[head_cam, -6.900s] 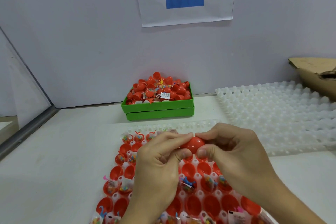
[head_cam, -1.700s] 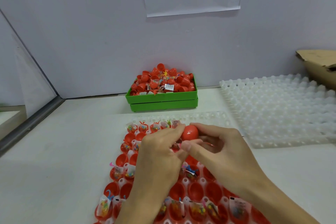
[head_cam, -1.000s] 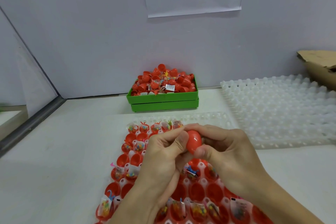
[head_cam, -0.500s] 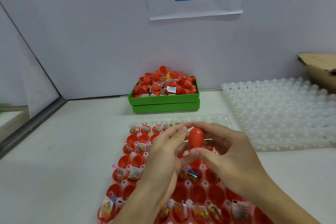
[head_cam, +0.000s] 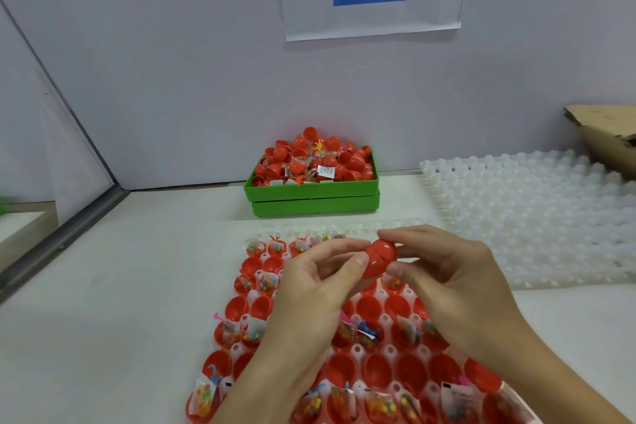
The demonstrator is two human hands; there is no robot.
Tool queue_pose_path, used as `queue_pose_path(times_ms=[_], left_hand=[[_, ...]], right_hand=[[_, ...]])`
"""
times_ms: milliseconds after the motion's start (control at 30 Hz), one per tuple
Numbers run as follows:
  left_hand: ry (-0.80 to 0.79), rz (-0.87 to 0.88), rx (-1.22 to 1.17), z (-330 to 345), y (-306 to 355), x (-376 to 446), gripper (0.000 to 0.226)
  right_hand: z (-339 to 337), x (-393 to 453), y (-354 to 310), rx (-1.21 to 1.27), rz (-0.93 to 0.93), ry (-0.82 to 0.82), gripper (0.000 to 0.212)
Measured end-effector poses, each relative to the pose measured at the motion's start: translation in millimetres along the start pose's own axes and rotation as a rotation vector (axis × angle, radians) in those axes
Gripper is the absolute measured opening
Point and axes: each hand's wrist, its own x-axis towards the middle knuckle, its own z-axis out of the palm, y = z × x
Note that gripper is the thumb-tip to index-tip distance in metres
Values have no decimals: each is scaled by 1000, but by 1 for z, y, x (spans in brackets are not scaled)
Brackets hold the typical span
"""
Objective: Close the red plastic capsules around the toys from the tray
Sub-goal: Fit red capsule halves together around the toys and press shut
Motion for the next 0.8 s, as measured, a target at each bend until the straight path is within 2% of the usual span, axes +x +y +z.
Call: queue_pose_path(times_ms=[167, 267, 367, 467, 800], left_hand=[[-72, 95, 104, 1, 0, -1, 33], [-50, 127, 155, 1, 2, -1, 29], [-43, 133, 190, 1, 4, -2, 31], [-43, 135, 197, 2, 5, -3, 31], [-26, 152, 272, 3, 4, -5, 33]], right_hand=[[-4, 2, -3, 62, 33, 80, 36], [-5, 3, -5, 104, 73, 54, 30], [-9, 3, -8, 147, 115, -12, 36], [-13, 3, -9, 98, 75, -52, 33], [-6, 2, -3, -47, 10, 31, 32]])
